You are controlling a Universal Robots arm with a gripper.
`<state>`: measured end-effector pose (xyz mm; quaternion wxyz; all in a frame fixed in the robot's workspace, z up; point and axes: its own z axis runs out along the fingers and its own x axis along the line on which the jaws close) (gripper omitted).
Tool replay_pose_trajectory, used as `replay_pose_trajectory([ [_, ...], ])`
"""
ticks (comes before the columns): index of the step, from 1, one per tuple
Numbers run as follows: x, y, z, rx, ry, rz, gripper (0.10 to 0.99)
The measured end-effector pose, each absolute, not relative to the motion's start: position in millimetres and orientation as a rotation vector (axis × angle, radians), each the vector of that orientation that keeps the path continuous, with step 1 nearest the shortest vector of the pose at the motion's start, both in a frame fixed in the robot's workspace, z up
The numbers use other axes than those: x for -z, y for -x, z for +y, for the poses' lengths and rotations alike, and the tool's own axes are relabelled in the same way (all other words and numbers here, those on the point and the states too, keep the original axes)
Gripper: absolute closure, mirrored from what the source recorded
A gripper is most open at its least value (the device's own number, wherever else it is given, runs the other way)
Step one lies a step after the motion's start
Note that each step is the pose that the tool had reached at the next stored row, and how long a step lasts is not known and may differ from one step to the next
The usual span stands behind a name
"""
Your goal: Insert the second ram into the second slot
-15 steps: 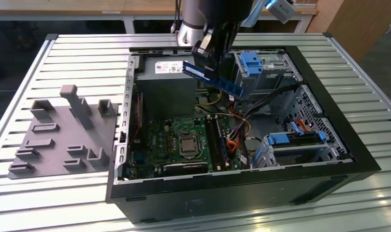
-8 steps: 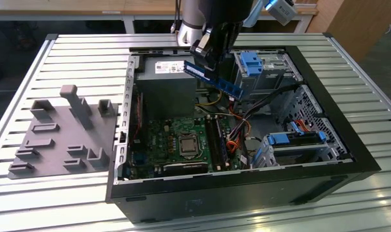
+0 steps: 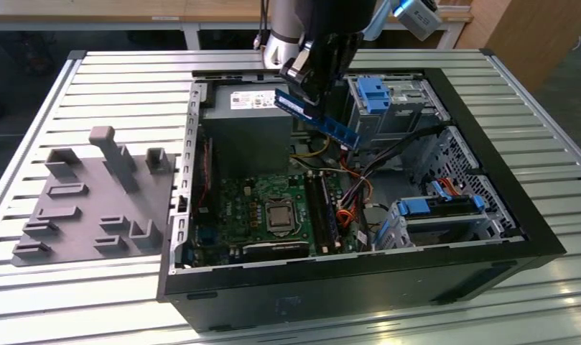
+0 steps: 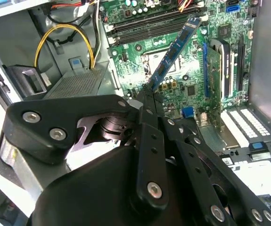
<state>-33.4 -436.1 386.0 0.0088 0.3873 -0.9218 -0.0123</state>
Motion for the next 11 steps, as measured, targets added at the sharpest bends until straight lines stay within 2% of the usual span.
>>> replay_pose_trajectory([
  [11, -385.9, 33.4, -436.1, 0.036, -1.093, -2.927, 0.969],
])
